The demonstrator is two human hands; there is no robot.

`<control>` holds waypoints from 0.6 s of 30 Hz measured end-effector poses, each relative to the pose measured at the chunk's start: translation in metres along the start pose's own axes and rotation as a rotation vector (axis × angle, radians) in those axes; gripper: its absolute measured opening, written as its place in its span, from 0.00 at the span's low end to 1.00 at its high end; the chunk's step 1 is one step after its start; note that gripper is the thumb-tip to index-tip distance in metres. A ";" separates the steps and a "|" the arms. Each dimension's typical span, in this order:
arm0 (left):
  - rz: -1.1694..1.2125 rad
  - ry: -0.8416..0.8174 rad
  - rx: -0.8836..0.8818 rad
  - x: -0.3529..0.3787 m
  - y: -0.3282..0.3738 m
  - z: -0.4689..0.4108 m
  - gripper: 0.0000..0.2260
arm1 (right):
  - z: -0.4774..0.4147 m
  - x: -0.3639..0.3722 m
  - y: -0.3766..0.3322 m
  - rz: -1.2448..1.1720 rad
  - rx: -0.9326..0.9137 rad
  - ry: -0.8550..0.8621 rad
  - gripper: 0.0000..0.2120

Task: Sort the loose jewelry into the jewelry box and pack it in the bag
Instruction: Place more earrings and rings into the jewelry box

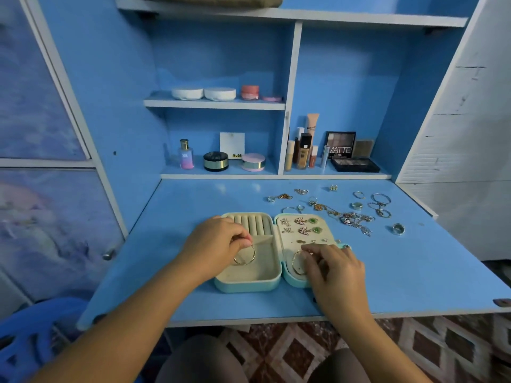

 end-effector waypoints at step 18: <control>0.007 0.049 -0.240 0.006 -0.075 0.024 0.20 | -0.035 0.037 -0.048 0.016 0.068 -0.285 0.07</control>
Point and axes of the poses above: each hand's wrist, its own z-axis away from the middle knuckle, its own x-axis out of the palm, y = z × x, the point moved 6 cm from there along -z, towards the middle knuckle, and after that the axes turned 13 degrees about -z, right-handed, at the moved point
